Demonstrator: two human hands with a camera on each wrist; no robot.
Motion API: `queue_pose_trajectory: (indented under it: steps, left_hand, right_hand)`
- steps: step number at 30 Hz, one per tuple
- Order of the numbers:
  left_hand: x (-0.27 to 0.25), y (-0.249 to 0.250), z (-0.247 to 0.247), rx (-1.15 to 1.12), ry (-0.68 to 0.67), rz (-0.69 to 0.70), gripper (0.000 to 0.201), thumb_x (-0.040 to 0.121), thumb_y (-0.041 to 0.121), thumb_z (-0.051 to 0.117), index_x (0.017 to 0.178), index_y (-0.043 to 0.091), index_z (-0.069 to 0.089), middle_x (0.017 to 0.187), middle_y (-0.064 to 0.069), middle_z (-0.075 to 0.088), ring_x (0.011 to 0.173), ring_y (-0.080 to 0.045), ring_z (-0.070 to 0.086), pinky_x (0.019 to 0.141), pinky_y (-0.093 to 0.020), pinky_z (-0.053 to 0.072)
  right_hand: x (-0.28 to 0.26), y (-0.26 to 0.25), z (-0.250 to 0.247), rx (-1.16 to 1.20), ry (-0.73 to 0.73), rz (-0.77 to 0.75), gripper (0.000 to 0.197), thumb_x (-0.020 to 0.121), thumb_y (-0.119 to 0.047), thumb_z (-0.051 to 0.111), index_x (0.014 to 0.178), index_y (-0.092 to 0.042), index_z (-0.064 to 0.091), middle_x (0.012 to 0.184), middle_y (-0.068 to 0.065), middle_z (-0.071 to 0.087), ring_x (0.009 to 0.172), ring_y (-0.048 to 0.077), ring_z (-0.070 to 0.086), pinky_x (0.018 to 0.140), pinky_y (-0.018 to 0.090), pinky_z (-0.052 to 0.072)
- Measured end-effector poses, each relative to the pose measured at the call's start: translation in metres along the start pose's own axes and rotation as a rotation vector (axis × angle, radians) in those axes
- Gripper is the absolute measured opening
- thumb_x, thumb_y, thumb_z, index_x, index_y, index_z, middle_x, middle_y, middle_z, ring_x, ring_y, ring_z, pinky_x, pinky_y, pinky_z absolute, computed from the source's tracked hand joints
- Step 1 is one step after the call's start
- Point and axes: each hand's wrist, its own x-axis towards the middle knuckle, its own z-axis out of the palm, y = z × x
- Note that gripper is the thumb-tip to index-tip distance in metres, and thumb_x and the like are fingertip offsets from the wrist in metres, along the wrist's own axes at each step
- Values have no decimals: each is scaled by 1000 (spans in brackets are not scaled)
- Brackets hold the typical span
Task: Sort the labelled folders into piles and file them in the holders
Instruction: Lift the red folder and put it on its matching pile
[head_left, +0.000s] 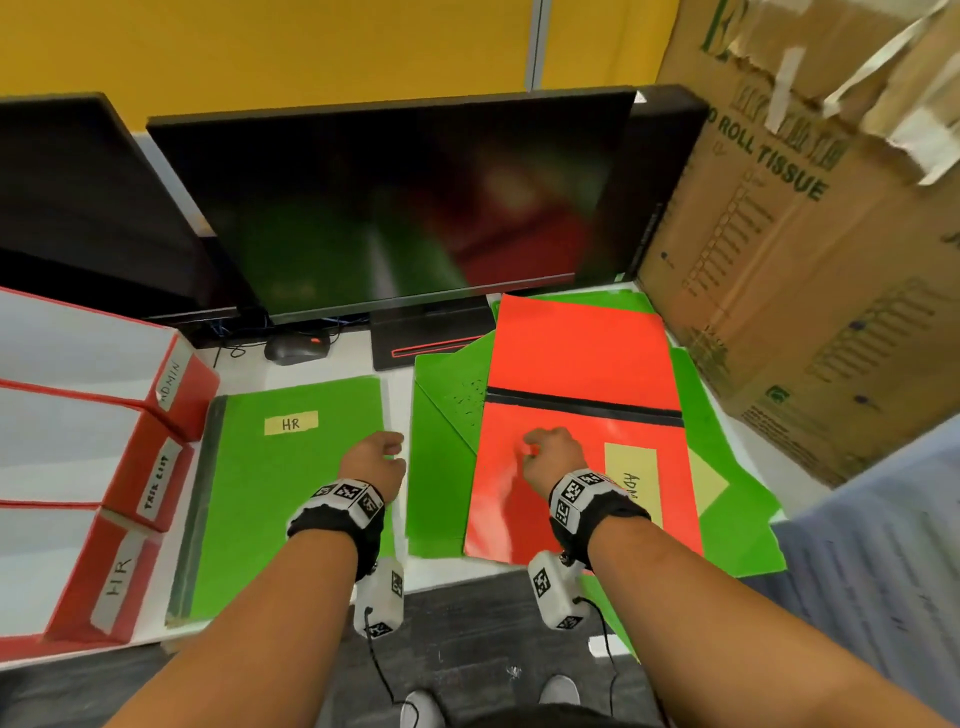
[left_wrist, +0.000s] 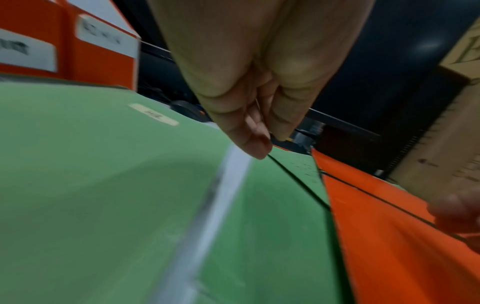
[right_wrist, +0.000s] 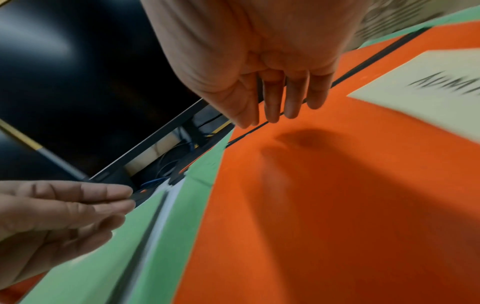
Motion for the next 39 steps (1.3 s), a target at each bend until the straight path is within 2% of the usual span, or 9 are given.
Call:
queue_pose_trajectory:
  steps: [10,14,18,21,26,32,34,37,39]
  left_hand:
    - [4,71,70,14,-122,56,47,88,8,57,135,8,50,134,-9,57,124,-25,53,106,-32,40]
    - [5,84,90,69,-126,-19,49,87,7,54,136,9,49,133,-13,56,122,-30,53,100,-32,40]
    - [7,94,96,82,-102,-21,45,90,7,51,135,3,47,132,-18,56,121,-33,52,97,-33,40]
    - [5,101,93,11,-45,25,30,88,2,51,119,2,55,114,-21,62,105,-35,58,80,-31,40]
    - [2,101,71,-130,122,38,28,88,-4,46,114,3,52,106,-18,61,91,-27,55,77,-28,36]
    - [5,87,38,-260,304,49,29,87,-3,50,115,4,52,113,-19,60,108,-34,56,88,-30,38]
    - [-2,92,28,-298,473,78,52,82,0,63,129,4,44,132,-17,48,124,-34,46,101,-33,33]
    - [-17,107,14,28,675,80,97,72,9,75,149,19,17,157,-11,12,144,-31,16,116,-48,14]
    - [-22,112,6,214,683,137,84,75,16,74,143,34,29,158,-4,8,146,-32,5,113,-60,3]
  right_hand:
    - [1,91,-38,-19,-84,190,41,85,-15,48,125,-17,55,141,10,32,125,31,47,108,33,37]
    - [0,114,-42,4,-190,149,52,88,-14,53,139,-10,43,149,10,24,133,23,41,111,22,26]
    - [1,120,-46,39,-207,126,51,87,-15,53,138,-13,45,147,9,27,128,25,46,107,24,32]
    - [7,113,-52,138,-76,103,53,84,-12,53,136,-21,45,139,12,36,121,31,51,104,28,38]
    - [19,85,-78,75,366,1,72,79,-11,57,143,-30,32,152,7,21,138,30,26,113,42,27]
    - [24,43,-103,-47,465,-71,29,84,-18,58,110,-30,55,144,-4,38,143,27,14,114,56,11]
    - [21,32,-105,-37,489,-101,23,85,-18,56,106,-28,57,133,-5,48,141,27,19,113,56,11]
    - [16,14,-106,-44,585,-198,23,83,-13,57,101,-28,60,125,-6,53,138,28,24,113,55,10]
    - [13,-1,-107,-28,623,-255,24,80,-12,59,97,-29,63,126,-5,53,138,29,26,113,55,9]
